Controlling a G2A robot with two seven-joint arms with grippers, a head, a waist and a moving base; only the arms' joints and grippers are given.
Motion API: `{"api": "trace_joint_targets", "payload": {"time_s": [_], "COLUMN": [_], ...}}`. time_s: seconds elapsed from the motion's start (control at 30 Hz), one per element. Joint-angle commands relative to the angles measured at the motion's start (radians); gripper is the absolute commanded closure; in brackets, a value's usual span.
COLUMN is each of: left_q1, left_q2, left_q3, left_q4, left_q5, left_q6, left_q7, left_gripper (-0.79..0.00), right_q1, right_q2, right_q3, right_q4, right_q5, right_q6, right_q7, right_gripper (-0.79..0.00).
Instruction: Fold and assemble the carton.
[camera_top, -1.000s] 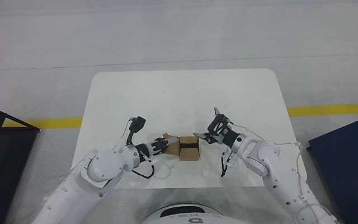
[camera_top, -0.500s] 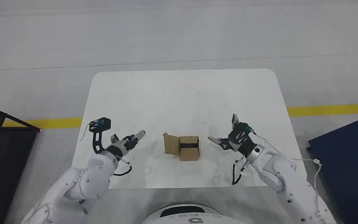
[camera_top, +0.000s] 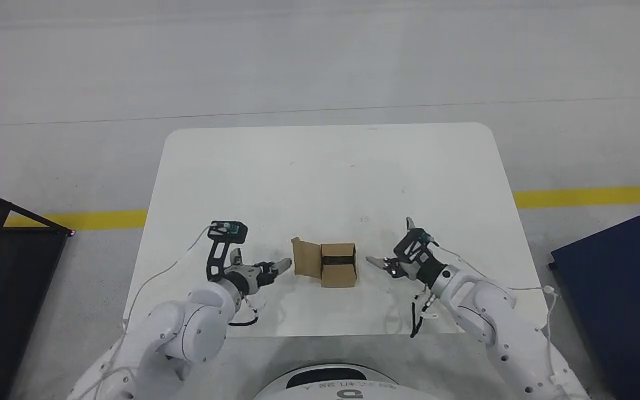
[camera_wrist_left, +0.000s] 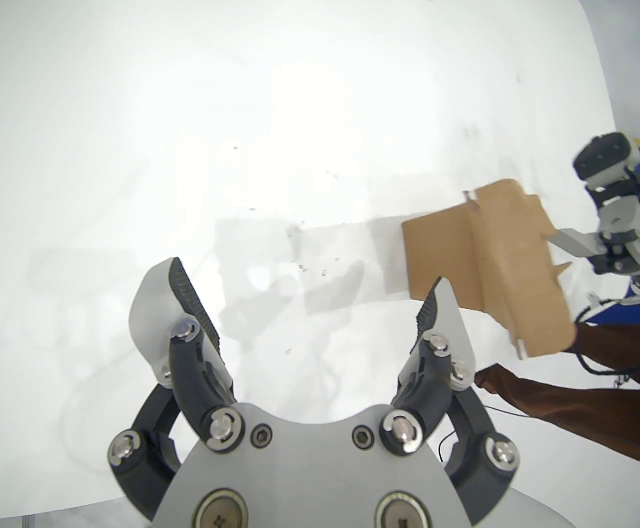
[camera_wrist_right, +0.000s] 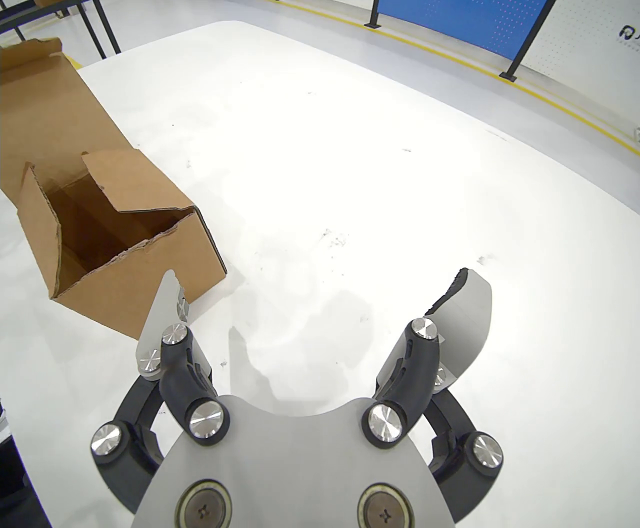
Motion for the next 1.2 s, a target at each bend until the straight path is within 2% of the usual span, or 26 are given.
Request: {"api": "trace_joint_targets", "payload": {"time_s": [0.0,0.27,0.9,1.17], "left_q1": [-0.032,-0.112,-0.216,-0.247], "left_q2": [-0.008,-0.038,-0.087,-0.108], "left_q3": [0.034,0.11,0.227,0.257], "left_q4": [0.003,0.007,0.035,0.073], "left_q5": [0.006,-0.01,0.018,0.026], "left_q6": [-0.005,0.01,-0.004,0.027], "left_q7": [-0.015,-0.043,-0.104,-0.126], "left_gripper": [-0.785,-0.785,-0.785,-0.785], "right_q1": [0.012,0.051,0.066,0.066], "right_q2": [-0.002,-0.009,-0.013,-0.014], "right_q3": [-0.01,-0.037,-0.044,-0.041], "right_q4": [0.005,0.008,-0.017,-0.027], "right_q5": [-0.004,-0.012,-0.024,-0.028], "right_q6": [-0.004,-0.005,-0.025,-0.042], "right_q7": [0.01,0.043,0.06,0.049], "right_gripper": [-0.785,-0.785,-0.785,-0.785]}}
